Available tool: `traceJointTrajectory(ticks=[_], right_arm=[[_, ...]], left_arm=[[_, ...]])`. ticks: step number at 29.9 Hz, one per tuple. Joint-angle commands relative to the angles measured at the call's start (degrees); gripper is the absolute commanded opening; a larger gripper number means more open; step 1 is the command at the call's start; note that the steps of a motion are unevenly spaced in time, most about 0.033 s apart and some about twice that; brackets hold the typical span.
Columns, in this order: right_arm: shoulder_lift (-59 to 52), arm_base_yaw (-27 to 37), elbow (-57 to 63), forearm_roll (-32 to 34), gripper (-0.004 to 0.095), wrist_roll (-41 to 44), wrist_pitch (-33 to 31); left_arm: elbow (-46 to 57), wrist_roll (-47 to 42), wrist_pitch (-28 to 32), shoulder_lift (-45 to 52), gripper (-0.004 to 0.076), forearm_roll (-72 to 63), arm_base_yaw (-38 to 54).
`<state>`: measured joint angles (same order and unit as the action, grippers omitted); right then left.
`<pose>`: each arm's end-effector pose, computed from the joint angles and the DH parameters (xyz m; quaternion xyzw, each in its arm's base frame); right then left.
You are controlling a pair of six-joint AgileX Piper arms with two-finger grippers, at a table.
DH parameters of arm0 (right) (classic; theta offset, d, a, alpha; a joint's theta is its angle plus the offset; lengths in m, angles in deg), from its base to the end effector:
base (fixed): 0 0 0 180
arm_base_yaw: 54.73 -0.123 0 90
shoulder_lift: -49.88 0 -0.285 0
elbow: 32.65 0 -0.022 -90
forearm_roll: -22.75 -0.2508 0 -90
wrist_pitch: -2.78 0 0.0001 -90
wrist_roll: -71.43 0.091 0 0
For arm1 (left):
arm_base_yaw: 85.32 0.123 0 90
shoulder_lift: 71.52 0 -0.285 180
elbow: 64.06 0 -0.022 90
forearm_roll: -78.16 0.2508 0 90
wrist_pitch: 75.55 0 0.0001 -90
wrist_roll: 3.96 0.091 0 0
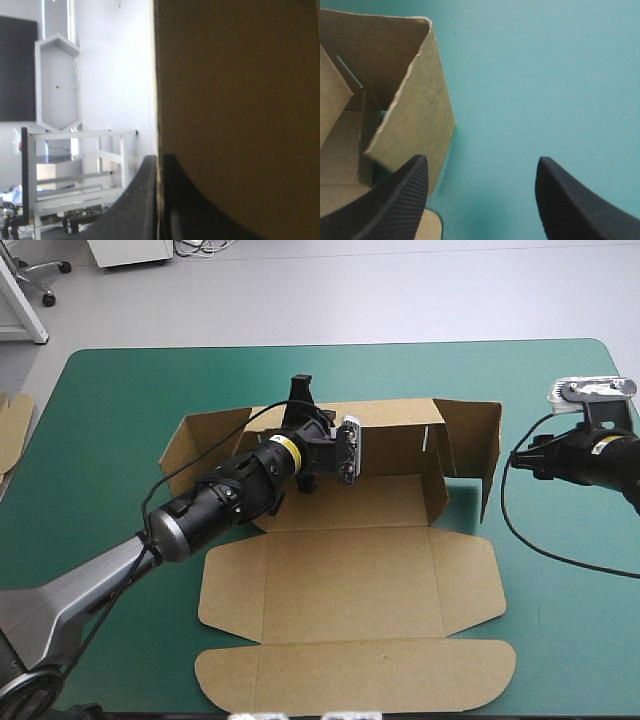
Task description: Fold the box
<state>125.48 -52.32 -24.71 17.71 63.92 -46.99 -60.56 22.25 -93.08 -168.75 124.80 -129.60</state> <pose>0.2420 -0.0041 0.3869 -0.0281 0.9169 0.0077 0.3980 0.2775 -0.2427 0.3460 0.6695 0.4921 0.2184 0.5118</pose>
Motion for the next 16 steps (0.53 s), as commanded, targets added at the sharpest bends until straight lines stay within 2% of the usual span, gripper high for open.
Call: traceJointTrajectory(ticks=[1,7,12,16], right_arm=[[-1.44,0.03,-2.07,2.12,0.0575,1.40,2.10],[-1.06,0.54,-2.20,1.59,0.0575,3.30,4.68],[1.93,4.45,-4.12,-0.22,0.0574,3.09,5.53],[6.41,6.78,-7.61,-6.92,0.0559,-1.30,4.72]], left_arm=[[-1.15,-1.09,6.06,3.01,-0.0014,4.60,1.02],[-0.62,-13.01,-2.42,2.51,-0.0015,6.64,0.24],[2.16,-35.58,-3.81,2.95,-0.0014,27.33,-2.41],[6.06,-43.61,-4.60,2.95,-0.0014,38.80,-5.80]])
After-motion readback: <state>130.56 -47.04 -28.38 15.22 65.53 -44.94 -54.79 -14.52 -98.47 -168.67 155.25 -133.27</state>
